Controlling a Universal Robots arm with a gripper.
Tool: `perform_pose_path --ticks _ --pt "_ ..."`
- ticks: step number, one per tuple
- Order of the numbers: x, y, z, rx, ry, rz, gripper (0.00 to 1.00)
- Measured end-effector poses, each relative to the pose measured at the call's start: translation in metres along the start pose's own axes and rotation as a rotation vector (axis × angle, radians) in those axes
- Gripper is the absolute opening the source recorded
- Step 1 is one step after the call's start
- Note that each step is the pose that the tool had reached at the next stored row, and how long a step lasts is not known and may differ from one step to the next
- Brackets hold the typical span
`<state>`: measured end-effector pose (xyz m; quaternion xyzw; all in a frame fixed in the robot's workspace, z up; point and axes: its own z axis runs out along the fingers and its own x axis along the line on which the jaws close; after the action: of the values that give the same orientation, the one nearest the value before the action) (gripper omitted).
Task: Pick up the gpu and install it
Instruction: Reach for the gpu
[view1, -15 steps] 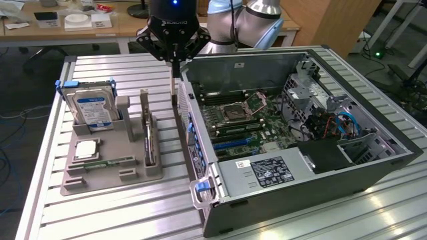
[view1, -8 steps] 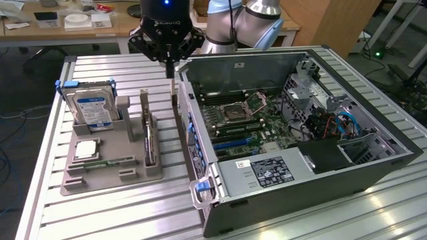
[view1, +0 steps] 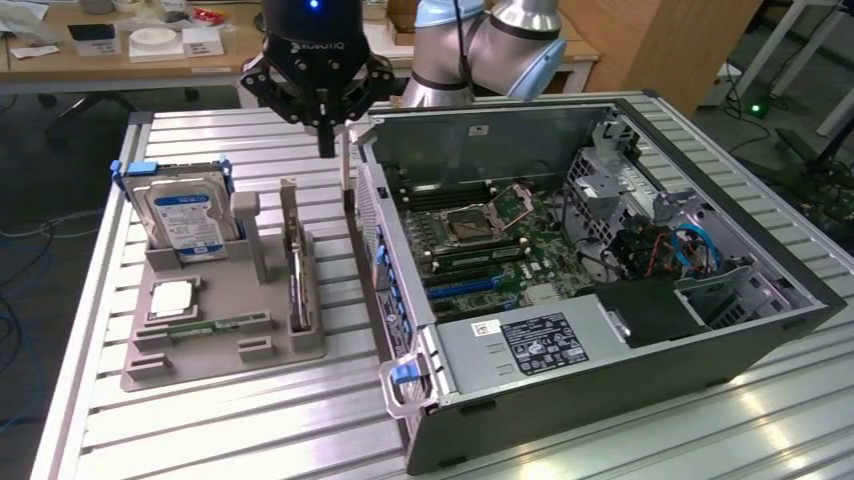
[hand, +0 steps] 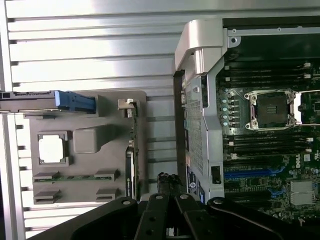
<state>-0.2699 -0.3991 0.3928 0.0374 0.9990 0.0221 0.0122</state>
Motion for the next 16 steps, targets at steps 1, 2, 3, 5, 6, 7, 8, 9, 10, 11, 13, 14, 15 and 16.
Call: perform_pose_path --ticks 1,2,3,5,6,7,8,9,10,11,13,14,15,16 --pt "0.002 -0.0001 0.0000 0.0000 -0.0001 0.000 0.11" --pt "0.003 -0.0002 -0.0001 0.0000 0.0000 0.000 0.11" --pt "0.005 -0.0004 -0.0001 0.0000 0.0000 0.000 0.11" --pt "0.008 -0.0006 -0.0002 0.0000 0.0000 0.000 0.11" --pt "0.010 -0.0007 -0.0002 -0.0001 0.0000 0.000 0.11" --pt "0.011 -0.0008 -0.0002 0.0000 0.0000 0.000 0.11" --pt "0.013 -0.0009 -0.0003 0.0000 0.0001 0.000 0.11" --pt "0.014 -0.0010 -0.0003 0.0000 0.0000 0.000 0.11" --pt "0.016 -0.0012 -0.0003 -0.0001 0.0000 0.000 0.11" --pt "0.017 -0.0013 -0.0003 0.0000 0.0000 0.000 0.11" --pt "0.020 -0.0015 -0.0004 0.0000 0.0000 0.000 0.11" --pt "0.022 -0.0016 -0.0004 0.0000 0.0000 0.000 0.11" --pt "0.024 -0.0018 -0.0005 -0.0001 0.0001 0.000 0.11" --pt "0.026 -0.0019 -0.0005 0.0000 0.0000 0.000 0.11"
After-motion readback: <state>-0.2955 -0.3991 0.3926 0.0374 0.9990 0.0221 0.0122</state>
